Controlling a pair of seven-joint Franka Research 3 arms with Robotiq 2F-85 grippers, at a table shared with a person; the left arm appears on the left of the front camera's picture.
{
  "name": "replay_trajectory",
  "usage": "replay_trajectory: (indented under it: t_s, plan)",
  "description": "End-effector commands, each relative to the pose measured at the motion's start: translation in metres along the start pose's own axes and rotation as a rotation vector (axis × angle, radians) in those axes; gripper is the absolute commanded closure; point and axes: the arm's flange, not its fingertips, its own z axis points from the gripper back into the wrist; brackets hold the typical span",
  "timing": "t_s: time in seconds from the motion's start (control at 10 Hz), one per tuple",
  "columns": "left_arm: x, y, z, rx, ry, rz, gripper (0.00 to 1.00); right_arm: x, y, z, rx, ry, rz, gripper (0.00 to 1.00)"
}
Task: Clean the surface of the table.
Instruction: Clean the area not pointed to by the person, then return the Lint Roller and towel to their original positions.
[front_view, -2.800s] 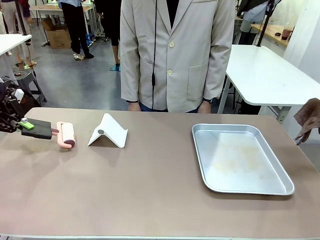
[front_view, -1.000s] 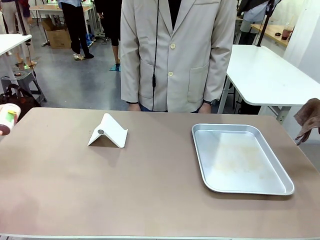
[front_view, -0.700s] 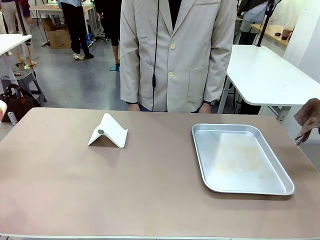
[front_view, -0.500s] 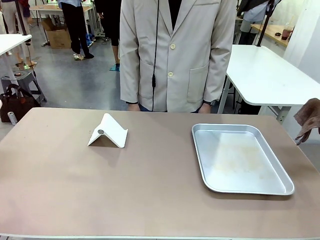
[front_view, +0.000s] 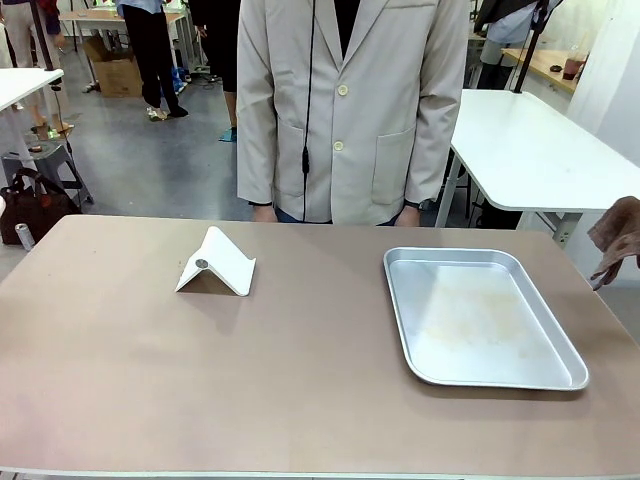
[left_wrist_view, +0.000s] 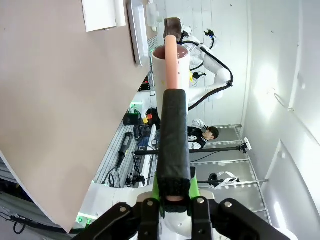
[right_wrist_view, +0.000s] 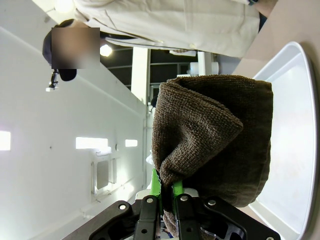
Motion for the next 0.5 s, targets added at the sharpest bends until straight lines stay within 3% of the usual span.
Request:
replay_trajectory:
  t_s: [0.0,0.4]
  plan:
    - [-0.0054,0.0005,-0.0036,0.007,0.005,-0.015,0.78,-0.0007,0.0036,0.0001,0.0,-0.001,0.007,0.9]
    - [-0.0054,0.0005,-0.0036,0.007,0.005,-0.015,0.78,-0.0007,0.0036,0.0001,0.0,-0.001,0.007,0.9]
